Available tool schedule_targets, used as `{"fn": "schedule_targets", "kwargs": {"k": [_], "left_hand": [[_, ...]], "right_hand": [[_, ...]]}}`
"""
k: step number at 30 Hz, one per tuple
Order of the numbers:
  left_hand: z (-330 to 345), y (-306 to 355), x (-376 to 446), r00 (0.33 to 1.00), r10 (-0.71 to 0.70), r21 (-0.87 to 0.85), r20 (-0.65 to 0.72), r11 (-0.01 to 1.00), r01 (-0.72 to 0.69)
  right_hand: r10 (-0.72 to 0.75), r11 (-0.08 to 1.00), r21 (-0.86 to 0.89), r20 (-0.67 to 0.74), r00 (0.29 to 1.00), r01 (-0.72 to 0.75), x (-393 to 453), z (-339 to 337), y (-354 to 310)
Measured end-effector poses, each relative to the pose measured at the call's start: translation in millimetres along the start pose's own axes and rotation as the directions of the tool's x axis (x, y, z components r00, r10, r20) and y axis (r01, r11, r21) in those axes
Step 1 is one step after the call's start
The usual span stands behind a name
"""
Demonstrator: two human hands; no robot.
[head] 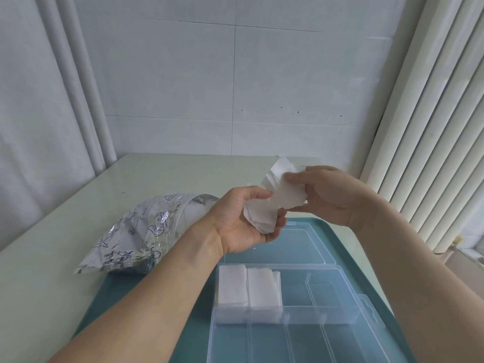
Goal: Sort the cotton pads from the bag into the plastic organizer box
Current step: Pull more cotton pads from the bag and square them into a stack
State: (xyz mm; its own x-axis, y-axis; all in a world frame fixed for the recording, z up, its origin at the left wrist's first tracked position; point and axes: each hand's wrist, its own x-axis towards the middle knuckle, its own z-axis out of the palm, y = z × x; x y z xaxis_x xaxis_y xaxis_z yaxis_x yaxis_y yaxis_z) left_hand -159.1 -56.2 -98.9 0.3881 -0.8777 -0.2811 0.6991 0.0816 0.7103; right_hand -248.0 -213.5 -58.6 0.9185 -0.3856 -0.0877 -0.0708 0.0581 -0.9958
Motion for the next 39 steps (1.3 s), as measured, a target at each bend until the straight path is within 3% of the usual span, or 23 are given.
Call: {"fn": "schedule_targets", "kwargs": {"k": [3,6,12,15,18,20,27,32,36,39], "left_hand": [[-1.0,-0.7,-1.2,0.997,-0.058,-0.039,0.054,0.997,0.060],[-3.4,-2.1,1.9,0.997,-0.072,-0.024,0.015,0.997,0.073],[-7.4,-3.3,3.8,0.997,-0.079,0.191,0.005,0.979,0.076],[-5.4,-3.6,1.1,0.991,-0.106,0.245,0.078,0.966,0.084],[-3.1,-3.6,-2.6,0.980,-0.144,0.303,0.140,0.948,0.096],[-2.6,-4.0,-3.5,0.973,-0.146,0.340,0.181,0.937,0.077],[-2.2,-0.5,-8.1,0.982,-0.129,0.215,0.137,0.972,0.098],[-1.6,-0.3,-9.4,0.974,-0.158,0.306,0.160,0.946,0.104],[-4.0,-0.2,-6.1,0.976,-0.146,0.296,0.162,0.951,0.094],[-7.5,-0.7,-2.0,0.986,-0.084,0.216,0.143,0.975,0.051]], "right_hand": [[0.006,0.999,-0.047,0.033,0.999,-0.004,-1.5,2.8,-1.1],[0.001,0.999,-0.035,0.013,1.000,0.000,-1.2,0.7,-2.0],[-0.033,0.999,0.012,0.006,0.999,0.033,2.9,-3.5,-0.7],[-0.048,0.994,-0.094,0.100,0.994,0.057,1.0,-5.0,0.6],[0.026,0.990,-0.138,0.305,0.952,0.017,-3.5,-7.1,3.2],[0.047,0.987,-0.161,0.362,0.931,0.013,-5.3,-7.4,3.7],[0.053,0.980,-0.199,0.278,0.959,0.004,-3.8,-9.8,1.8],[0.106,0.980,-0.193,0.262,0.959,-0.055,-4.7,-13.5,0.7],[0.079,0.995,-0.077,0.167,0.983,-0.067,0.6,-16.2,4.1],[0.054,0.998,0.016,0.207,0.977,-0.059,-1.4,-14.4,1.4]]}}
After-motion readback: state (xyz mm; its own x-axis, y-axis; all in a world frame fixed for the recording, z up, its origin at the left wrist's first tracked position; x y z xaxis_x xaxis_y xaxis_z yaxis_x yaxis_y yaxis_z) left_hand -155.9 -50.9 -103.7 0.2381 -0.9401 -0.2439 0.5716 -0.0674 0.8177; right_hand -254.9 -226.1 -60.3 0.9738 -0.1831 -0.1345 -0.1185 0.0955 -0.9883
